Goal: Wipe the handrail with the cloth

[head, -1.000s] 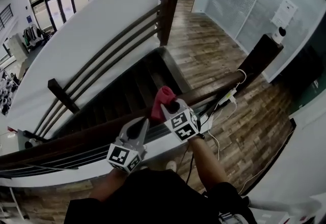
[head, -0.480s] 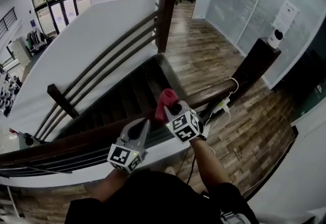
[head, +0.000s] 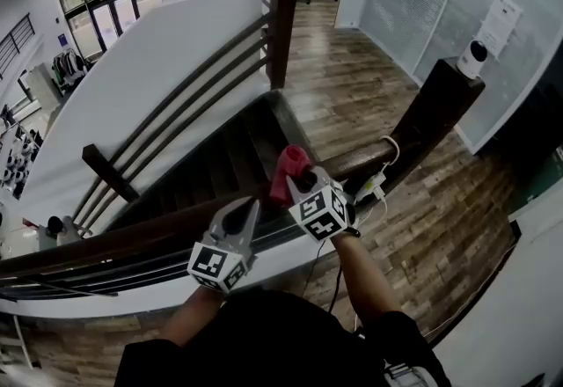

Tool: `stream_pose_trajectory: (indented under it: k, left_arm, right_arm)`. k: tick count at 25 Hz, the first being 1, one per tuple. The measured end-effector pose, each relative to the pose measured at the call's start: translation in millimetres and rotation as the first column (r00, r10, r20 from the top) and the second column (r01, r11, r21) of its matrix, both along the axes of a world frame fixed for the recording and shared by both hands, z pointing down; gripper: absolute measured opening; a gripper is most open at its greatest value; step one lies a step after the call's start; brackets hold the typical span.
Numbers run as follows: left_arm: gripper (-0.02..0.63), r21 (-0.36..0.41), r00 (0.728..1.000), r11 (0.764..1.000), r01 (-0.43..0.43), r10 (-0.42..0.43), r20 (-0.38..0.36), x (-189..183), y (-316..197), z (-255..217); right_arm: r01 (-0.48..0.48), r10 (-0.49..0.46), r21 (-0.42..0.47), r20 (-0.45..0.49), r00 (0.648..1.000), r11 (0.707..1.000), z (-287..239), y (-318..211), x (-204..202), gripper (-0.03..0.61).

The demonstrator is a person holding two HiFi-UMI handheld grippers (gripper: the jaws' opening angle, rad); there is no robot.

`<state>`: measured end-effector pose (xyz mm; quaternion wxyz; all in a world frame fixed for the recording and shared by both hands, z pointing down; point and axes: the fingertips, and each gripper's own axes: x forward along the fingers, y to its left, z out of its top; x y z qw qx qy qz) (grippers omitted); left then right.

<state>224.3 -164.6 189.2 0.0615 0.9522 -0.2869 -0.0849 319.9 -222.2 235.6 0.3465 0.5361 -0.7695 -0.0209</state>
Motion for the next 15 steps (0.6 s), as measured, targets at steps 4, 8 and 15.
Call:
stream_pose_trajectory:
  k: [4, 8, 15]
  left_arm:
    - [0.0, -0.018, 1.0, 1.0, -0.007, 0.007, 0.001, 25.1, 3.8, 5.4]
    - [0.0, -0.028, 1.0, 0.999, -0.024, 0.024, -0.001, 47.0, 6.2, 7.6]
    - [0.0, -0.037, 0.999, 0.999, -0.036, 0.036, 0.0, 71.2, 5.5, 13.9]
  right_arm:
    - [-0.027, 0.027, 0.007, 0.003, 1.0, 1.0, -1.3, 1.8, 30.0, 0.046]
    - [-0.052, 0.053, 0.024, -0.004, 0.999, 0.998, -3.5, 1.5, 54.8, 0.046]
    - [-0.073, 0.073, 0.037, -0.001, 0.997, 0.997, -4.1, 4.1, 81.0, 0.046]
